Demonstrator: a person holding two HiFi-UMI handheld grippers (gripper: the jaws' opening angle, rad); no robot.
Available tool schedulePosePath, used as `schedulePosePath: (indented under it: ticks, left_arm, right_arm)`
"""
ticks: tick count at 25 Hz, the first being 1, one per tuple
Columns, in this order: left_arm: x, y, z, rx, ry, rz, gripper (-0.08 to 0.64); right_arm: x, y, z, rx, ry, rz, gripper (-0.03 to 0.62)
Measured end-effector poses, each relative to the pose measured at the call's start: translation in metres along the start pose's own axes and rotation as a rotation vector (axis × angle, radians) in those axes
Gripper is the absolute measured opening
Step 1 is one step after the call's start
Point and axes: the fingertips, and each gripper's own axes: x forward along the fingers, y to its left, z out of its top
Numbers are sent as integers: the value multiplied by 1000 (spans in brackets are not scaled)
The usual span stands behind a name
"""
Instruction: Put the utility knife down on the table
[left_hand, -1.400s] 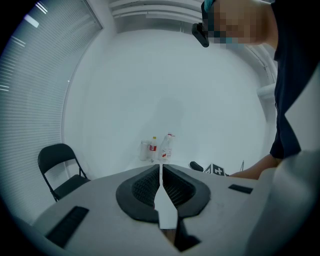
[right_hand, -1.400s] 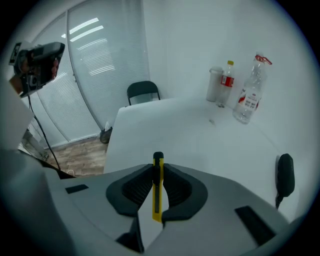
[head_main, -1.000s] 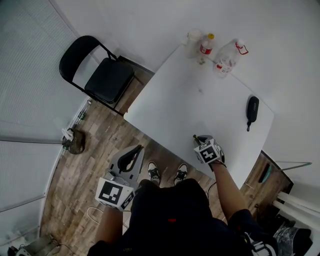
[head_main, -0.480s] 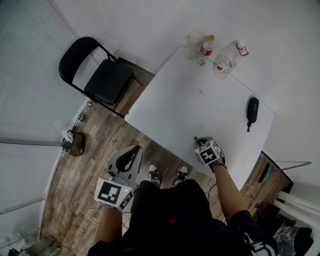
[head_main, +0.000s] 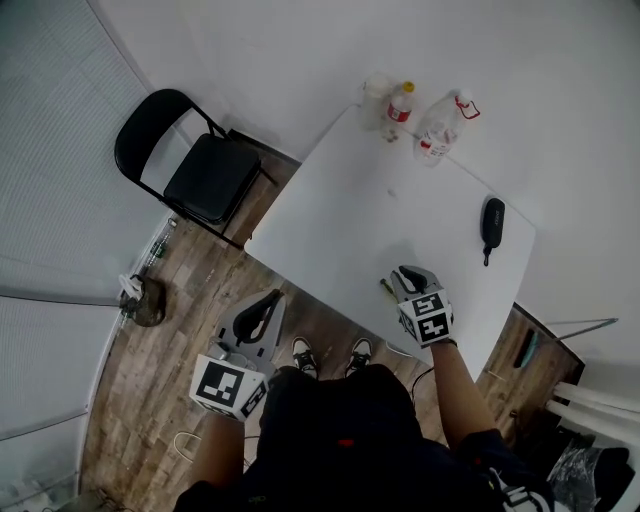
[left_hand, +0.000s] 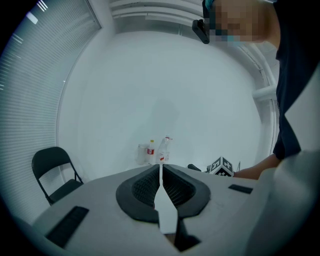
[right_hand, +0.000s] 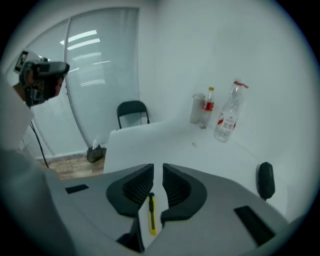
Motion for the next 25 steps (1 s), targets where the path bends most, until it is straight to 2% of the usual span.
schedulePosePath:
  ticks: [5, 11, 16, 20, 25]
  left_arm:
    - [4, -17, 21, 33, -45, -57, 37]
    - [13, -41, 42, 65, -87, -132, 37]
    - [20, -66, 64, 94, -136, -206, 37]
    - [26, -86, 78, 110, -168, -252, 37]
    - [27, -103, 90, 127, -194, -286, 37]
  right_arm:
    - [-63, -8, 52, 24, -229, -56, 38]
    - [-144, -7, 91, 51, -422, -95, 28]
    - [-214, -10, 118, 58, -574, -172, 25]
    - [-261, -16, 130, 36, -655, -260, 22]
    - [-292, -17, 136, 25, -697, -301, 21]
